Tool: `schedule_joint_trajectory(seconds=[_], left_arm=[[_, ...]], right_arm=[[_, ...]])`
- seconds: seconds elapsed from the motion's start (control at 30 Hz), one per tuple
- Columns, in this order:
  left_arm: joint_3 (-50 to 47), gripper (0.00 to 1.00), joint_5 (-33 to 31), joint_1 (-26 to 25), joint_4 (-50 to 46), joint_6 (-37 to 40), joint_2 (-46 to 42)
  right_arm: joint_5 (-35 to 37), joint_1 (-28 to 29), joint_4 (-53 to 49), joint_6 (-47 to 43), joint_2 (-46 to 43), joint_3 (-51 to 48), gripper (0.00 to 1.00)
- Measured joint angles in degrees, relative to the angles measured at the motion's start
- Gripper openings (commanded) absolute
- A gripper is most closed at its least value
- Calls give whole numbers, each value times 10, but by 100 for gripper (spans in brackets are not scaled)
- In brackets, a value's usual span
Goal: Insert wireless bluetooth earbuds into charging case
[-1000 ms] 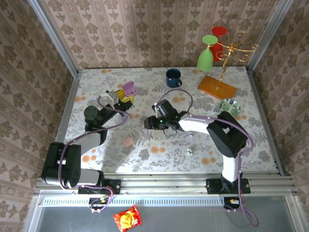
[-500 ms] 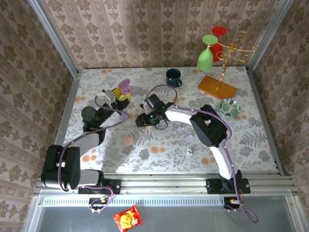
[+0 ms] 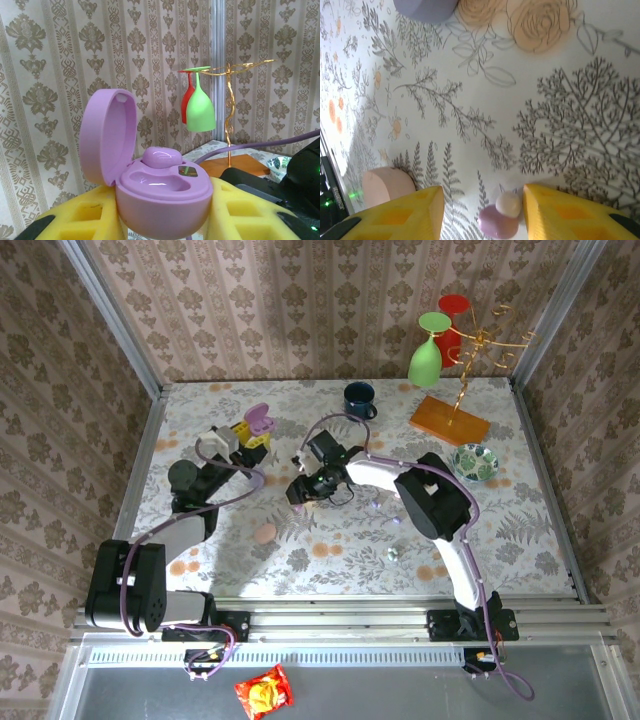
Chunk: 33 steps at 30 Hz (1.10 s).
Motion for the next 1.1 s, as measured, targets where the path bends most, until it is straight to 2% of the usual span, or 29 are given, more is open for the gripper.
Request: schedule_joint_trajectory(seconds=[0.27,0.77,0.9,1.1], left_arm=[[-12,27,0,8,2,0,0],[-17,27,-3,19,3,0,0],[-17,27,-10,26,3,0,0],[-17,27,-17,61,4,3,12]], right_arm=[[-10,1,19,0,-27,-50,45],[-5,34,36,-4,-42,-71,45],[60,45,15,-21,-68,-77,45],[243,87,-45,-55,-114,-62,45]])
